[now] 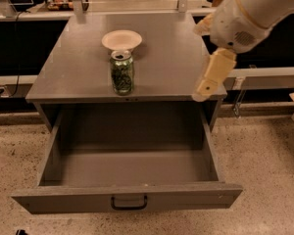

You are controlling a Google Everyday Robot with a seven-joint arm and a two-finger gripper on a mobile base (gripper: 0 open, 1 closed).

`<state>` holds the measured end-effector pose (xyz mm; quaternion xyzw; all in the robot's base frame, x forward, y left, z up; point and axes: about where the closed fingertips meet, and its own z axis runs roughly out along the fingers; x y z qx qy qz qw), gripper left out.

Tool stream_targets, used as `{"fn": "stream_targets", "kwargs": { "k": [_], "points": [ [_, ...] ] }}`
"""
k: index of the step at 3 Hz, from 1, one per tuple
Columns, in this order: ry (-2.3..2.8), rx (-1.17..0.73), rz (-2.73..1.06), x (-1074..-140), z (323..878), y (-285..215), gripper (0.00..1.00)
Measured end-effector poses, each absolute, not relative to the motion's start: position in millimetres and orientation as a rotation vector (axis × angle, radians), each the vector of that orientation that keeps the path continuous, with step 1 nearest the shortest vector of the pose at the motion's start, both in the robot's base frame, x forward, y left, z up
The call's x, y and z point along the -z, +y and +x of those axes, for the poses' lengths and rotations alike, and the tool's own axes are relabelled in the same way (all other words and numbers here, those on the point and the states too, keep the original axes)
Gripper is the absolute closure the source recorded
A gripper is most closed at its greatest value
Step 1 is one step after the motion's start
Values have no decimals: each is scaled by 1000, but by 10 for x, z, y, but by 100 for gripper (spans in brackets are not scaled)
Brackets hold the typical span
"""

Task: Place green can into top drawer

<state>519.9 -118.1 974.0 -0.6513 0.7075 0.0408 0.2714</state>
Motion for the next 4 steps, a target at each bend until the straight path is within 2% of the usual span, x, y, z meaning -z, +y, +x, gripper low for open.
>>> {"fn": "stream_targets", "kwargs": {
  "k": [2, 3, 4],
  "points": [
    [1443, -489, -1665, -9891, 5864, 413, 0],
    [1401, -631, -1575, -9748, 6113, 801, 0],
    [1459, -704, -1470, -9510, 6384, 867, 0]
  ]
}}
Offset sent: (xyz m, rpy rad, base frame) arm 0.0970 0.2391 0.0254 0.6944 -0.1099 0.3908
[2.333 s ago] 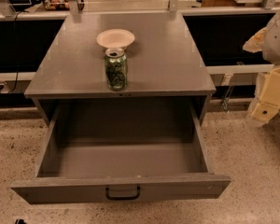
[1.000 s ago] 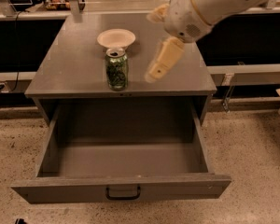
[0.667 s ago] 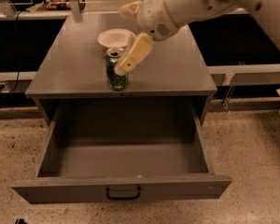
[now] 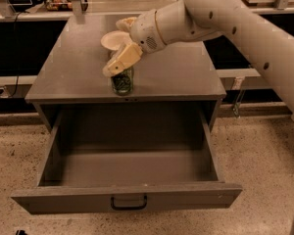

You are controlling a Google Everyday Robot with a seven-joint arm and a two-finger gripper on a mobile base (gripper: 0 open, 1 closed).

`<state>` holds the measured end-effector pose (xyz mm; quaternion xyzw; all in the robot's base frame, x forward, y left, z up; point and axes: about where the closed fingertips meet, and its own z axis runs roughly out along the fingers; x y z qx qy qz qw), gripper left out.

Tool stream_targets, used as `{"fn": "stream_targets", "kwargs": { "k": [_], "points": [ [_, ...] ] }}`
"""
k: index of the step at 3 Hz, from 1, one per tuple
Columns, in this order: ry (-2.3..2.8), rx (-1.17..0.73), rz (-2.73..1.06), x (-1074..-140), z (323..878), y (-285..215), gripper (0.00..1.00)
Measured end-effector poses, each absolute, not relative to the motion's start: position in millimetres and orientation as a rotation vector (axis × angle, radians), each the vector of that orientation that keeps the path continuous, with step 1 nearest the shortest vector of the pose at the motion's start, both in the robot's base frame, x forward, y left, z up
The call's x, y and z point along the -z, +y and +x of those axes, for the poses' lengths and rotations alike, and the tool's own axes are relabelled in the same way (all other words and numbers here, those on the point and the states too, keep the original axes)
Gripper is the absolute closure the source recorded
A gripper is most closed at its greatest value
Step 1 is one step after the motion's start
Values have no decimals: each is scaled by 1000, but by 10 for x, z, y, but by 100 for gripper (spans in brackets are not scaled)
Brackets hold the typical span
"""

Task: Place green can into top drawer

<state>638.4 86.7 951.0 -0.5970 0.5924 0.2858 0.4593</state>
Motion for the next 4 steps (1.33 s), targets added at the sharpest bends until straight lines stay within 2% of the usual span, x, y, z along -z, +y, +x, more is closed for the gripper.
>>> {"fn": "stream_targets", "kwargs": {
  "k": [3, 4],
  "points": [
    [1498, -826, -1263, -9193, 6598, 293, 0],
    [1476, -868, -1285, -9121, 6577, 409, 0]
  ]
}}
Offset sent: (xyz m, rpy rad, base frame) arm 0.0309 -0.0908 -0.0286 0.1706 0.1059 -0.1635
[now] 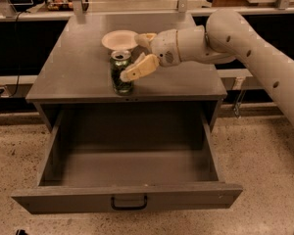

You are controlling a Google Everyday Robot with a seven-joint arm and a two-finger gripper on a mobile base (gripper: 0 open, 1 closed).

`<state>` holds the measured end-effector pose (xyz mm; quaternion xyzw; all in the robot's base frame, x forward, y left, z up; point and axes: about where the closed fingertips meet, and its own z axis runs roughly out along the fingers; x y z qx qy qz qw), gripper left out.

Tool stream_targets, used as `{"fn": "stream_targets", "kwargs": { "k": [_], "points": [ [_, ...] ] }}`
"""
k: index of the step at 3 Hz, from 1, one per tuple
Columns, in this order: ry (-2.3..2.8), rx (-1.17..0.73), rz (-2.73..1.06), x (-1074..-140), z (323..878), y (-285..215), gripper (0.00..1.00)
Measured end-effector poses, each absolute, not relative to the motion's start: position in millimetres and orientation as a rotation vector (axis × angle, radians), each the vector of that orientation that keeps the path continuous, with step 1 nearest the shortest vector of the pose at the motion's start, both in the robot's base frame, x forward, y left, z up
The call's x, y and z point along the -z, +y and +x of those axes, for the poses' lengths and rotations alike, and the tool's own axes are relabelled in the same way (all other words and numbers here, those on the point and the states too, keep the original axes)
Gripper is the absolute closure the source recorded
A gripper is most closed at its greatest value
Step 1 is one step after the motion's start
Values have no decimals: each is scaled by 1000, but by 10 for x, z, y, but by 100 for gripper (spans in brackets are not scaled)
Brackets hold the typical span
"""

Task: Place green can into top drawer

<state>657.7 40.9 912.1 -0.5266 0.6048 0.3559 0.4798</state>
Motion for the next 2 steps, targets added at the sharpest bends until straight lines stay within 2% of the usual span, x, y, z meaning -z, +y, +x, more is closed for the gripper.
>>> {"fn": "stream_targets", "kwargs": {
  "k": [1, 2],
  "points": [
    [1457, -885, -1307, -9100, 6570, 625, 0],
    [1453, -874, -1338, -9102, 6616, 852, 19]
  ]
}}
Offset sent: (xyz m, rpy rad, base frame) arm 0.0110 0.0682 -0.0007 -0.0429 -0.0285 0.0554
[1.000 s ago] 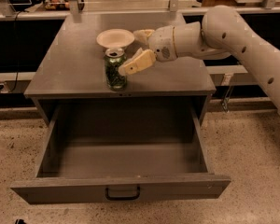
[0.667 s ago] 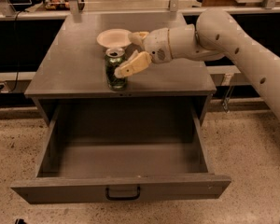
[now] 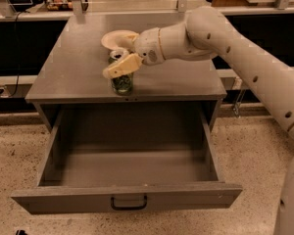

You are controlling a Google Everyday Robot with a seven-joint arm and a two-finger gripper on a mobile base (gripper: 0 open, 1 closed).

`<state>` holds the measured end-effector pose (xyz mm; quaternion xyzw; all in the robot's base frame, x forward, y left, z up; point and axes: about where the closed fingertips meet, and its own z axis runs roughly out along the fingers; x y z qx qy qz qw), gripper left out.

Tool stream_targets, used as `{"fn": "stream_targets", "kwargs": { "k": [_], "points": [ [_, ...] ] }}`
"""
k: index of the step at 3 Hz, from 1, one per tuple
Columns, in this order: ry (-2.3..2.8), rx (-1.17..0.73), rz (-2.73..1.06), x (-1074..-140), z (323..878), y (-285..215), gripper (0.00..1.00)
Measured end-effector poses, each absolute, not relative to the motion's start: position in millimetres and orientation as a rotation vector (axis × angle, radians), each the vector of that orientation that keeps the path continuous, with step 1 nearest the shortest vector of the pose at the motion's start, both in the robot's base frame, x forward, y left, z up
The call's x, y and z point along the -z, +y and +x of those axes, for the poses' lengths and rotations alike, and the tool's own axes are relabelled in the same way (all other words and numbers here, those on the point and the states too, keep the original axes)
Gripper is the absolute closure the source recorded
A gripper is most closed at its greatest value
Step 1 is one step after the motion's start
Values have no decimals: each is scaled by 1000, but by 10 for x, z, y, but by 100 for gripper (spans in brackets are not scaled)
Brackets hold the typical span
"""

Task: Place green can into top drawer

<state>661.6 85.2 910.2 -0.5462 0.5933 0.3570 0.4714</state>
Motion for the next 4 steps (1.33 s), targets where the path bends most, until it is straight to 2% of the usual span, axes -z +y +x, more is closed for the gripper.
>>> {"fn": "stream_targets", "kwargs": {
  "k": [2, 3, 4],
  "points": [
    [1524, -858, -1347, -8868, 6617, 916, 64],
    [1402, -920, -1369, -9103, 6489, 799, 96],
    [1292, -866, -1503, -9401, 6175, 480, 100]
  ]
}}
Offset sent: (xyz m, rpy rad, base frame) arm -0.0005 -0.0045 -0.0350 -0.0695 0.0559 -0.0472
